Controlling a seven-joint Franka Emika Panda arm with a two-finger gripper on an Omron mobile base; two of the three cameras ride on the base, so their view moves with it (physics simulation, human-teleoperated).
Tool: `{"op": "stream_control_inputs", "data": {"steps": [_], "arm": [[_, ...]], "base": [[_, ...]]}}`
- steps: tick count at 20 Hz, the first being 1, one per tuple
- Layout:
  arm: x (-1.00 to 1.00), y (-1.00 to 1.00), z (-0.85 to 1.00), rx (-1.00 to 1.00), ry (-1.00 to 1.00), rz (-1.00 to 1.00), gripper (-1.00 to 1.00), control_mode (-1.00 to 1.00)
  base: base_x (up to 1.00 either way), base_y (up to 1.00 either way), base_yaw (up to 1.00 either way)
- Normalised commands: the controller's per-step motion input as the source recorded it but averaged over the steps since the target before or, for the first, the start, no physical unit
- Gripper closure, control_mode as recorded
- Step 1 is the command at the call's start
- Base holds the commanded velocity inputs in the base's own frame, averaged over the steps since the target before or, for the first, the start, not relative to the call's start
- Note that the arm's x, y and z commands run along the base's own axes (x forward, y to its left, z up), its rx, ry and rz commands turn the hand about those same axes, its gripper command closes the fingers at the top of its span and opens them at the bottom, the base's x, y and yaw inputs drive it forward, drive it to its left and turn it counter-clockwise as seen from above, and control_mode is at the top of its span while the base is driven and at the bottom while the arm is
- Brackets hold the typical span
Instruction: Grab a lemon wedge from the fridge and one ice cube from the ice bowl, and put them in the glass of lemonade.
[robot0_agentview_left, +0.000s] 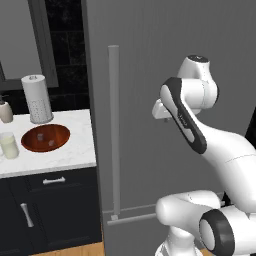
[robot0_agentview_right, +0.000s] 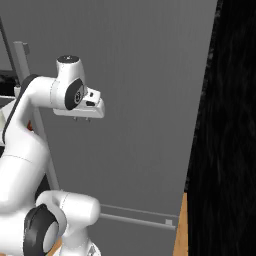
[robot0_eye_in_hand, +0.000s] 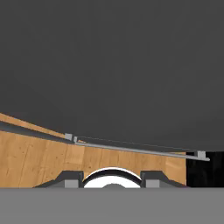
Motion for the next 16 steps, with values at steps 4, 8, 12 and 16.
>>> {"op": "stream_control_inputs", "data": {"steps": [4, 8, 12, 16], "arm": [[-0.22, 0.00, 0.00, 0.00, 0.00, 0.00, -1.00, -1.00], [-0.53, 0.00, -0.09, 0.00, 0.00, 0.00, -1.00, -1.00], [-0.53, 0.00, -0.16, 0.00, 0.03, 0.00, -1.00, -1.00], [-0.55, 0.00, -0.16, 0.00, 0.03, 0.00, -1.00, -1.00]], "base": [[0.00, 0.00, 0.00], [0.00, 0.00, 0.00], [0.00, 0.00, 0.00], [0.00, 0.00, 0.00]]}}
